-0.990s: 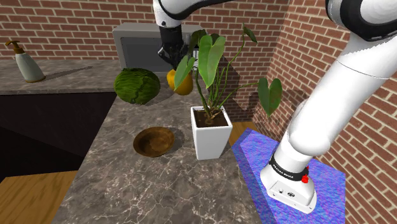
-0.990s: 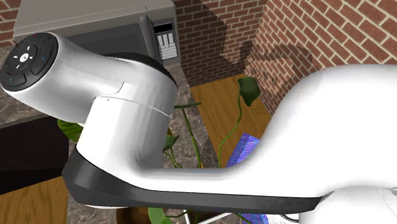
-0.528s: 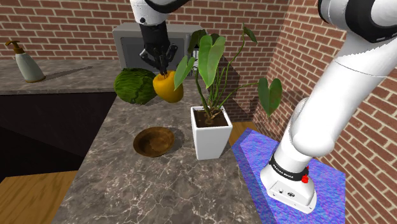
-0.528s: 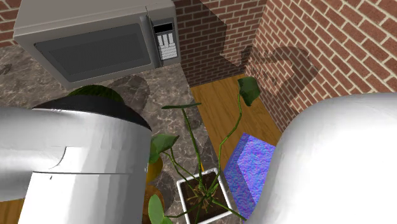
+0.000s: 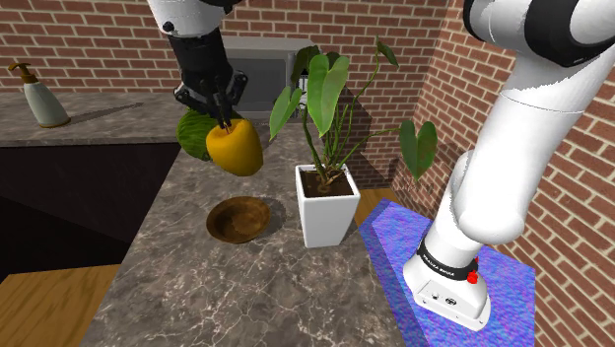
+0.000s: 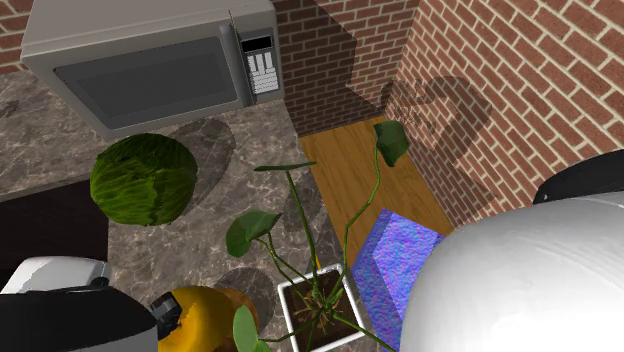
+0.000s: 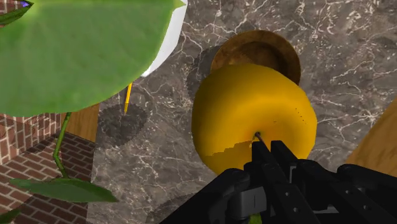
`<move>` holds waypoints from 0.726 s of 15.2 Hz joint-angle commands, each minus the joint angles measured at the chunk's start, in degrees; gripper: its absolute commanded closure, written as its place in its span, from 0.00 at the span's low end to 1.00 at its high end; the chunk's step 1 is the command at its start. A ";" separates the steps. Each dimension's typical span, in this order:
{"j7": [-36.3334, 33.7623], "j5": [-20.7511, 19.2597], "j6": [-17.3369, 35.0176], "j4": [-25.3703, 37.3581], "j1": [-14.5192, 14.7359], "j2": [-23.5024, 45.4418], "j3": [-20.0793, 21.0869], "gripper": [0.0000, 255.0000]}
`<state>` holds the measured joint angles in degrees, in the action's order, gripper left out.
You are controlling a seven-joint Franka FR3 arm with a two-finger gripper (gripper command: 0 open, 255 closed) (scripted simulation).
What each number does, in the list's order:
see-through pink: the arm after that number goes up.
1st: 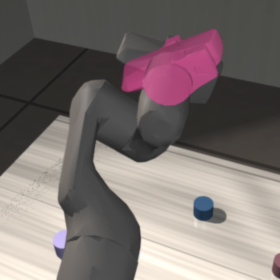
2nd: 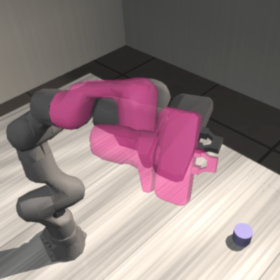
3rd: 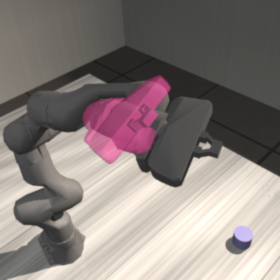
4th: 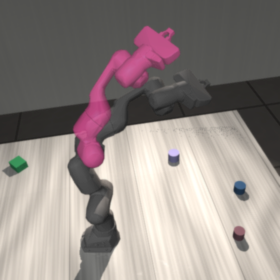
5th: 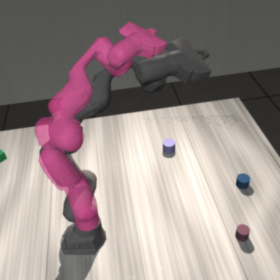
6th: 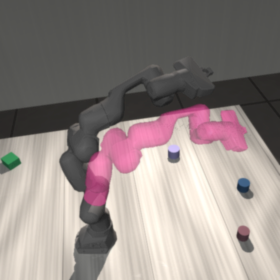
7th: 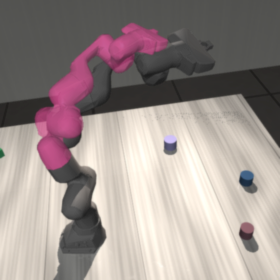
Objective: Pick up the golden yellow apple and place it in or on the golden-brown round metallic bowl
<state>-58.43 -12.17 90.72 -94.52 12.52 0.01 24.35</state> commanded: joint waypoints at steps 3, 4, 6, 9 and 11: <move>-1.13 0.02 2.40 -2.55 0.24 0.00 0.24 1.00; -1.24 0.04 3.17 -3.42 0.22 -0.09 0.22 1.00; -1.48 0.06 4.71 -5.09 0.18 -0.21 0.18 1.00; -1.88 0.03 6.99 -7.47 0.13 -0.29 0.13 1.00; -2.16 -0.02 8.49 -8.98 0.11 -0.28 0.11 1.00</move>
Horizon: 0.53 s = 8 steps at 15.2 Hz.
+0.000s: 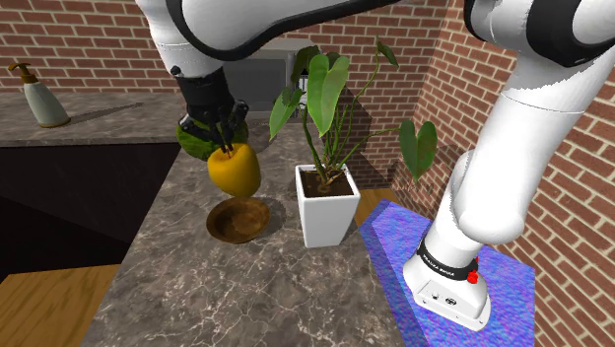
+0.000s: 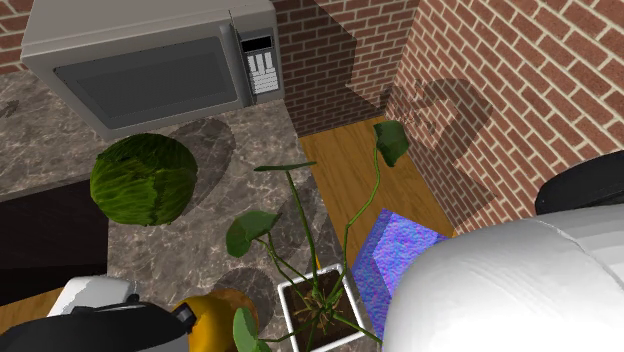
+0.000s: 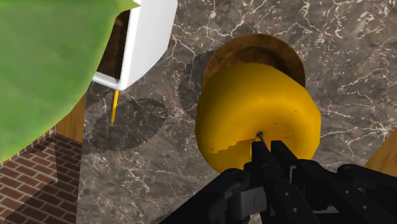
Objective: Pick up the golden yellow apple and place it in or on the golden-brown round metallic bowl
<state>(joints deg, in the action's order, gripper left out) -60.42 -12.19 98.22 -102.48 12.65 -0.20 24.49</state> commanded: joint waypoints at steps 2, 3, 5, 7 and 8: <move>-0.47 -0.10 2.48 -2.46 -0.04 0.01 -0.04 1.00; -0.62 -0.16 3.21 -3.16 -0.05 0.07 -0.05 1.00; -0.95 -0.29 4.68 -4.52 -0.06 0.22 -0.06 1.00; -1.30 -0.46 6.13 -5.83 -0.06 0.43 -0.07 1.00; -1.48 -0.56 6.85 -6.46 -0.07 0.55 -0.07 1.00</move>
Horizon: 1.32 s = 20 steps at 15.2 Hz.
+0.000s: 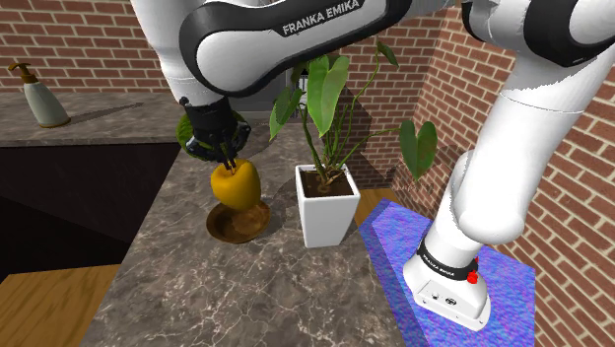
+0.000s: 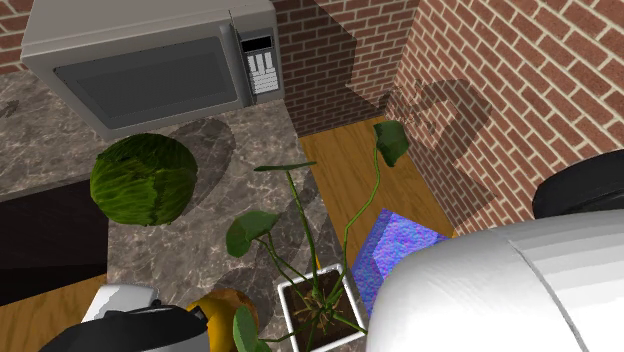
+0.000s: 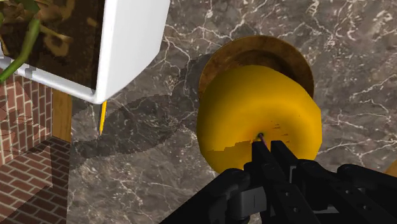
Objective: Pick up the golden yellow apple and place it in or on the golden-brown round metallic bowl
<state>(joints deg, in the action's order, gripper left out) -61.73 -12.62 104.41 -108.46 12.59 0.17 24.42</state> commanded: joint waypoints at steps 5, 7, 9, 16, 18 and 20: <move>-1.15 -0.72 4.23 -3.43 -0.01 0.99 -0.01 1.00; -1.58 -1.02 5.64 -4.51 0.00 1.40 -0.02 1.00; -1.71 -1.12 6.06 -4.83 0.00 1.53 -0.02 1.00; -1.71 -1.12 6.06 -4.82 0.00 1.54 -0.03 0.00; -1.71 -1.12 6.06 -4.82 0.00 1.54 -0.03 0.00; -1.71 -1.12 6.06 -4.82 0.00 1.54 -0.03 0.00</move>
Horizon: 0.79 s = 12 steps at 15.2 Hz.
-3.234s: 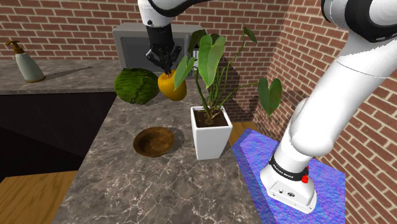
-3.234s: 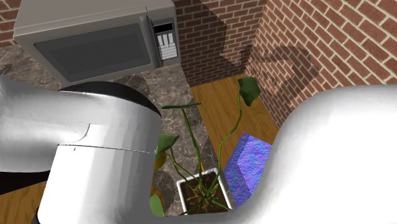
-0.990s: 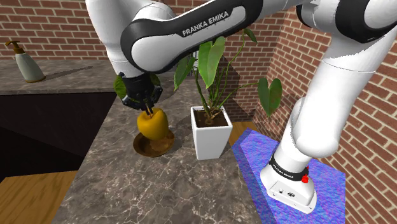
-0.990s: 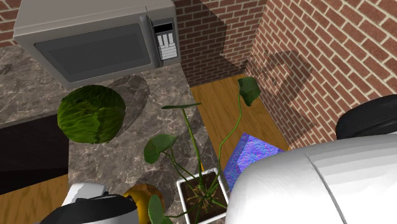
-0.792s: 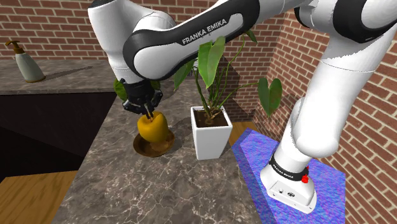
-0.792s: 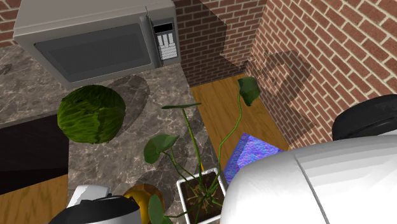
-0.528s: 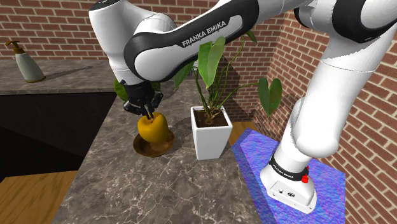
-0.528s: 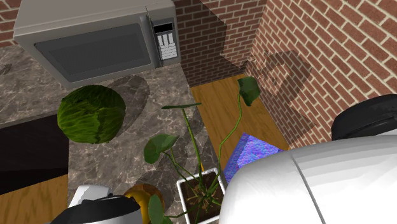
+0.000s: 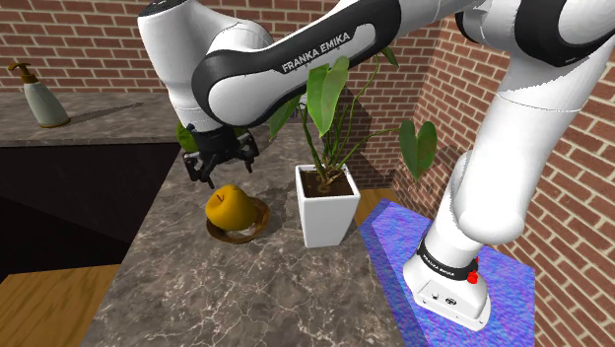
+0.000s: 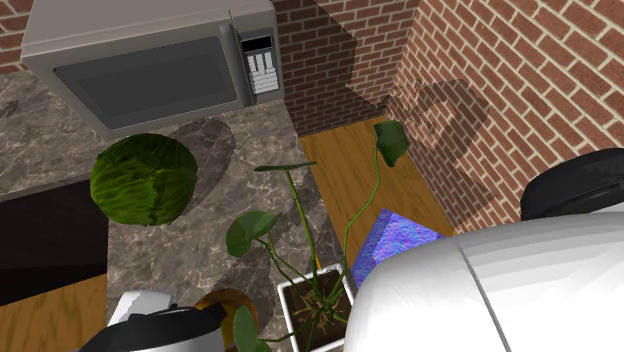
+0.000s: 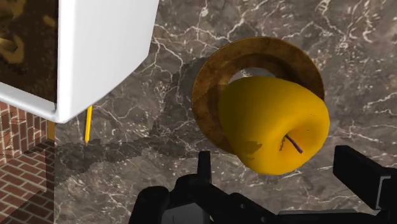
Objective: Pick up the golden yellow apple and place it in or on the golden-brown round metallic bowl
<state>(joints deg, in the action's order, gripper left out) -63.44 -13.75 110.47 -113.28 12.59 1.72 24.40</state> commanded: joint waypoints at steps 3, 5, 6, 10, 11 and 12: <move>0.39 0.61 -3.69 3.11 0.32 -0.62 0.32 0.00; 0.63 0.97 -7.04 6.18 0.62 -0.89 0.62 0.00; 0.63 0.97 -7.04 6.18 0.62 -0.89 0.62 0.00; 0.63 0.97 -7.04 6.18 0.62 -0.89 0.62 0.00; 0.63 0.97 -7.04 6.18 0.62 -0.89 0.62 0.00; 0.63 0.97 -7.04 6.18 0.62 -0.89 0.62 0.00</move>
<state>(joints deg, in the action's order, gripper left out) -62.81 -12.77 103.44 -107.10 13.21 0.83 25.02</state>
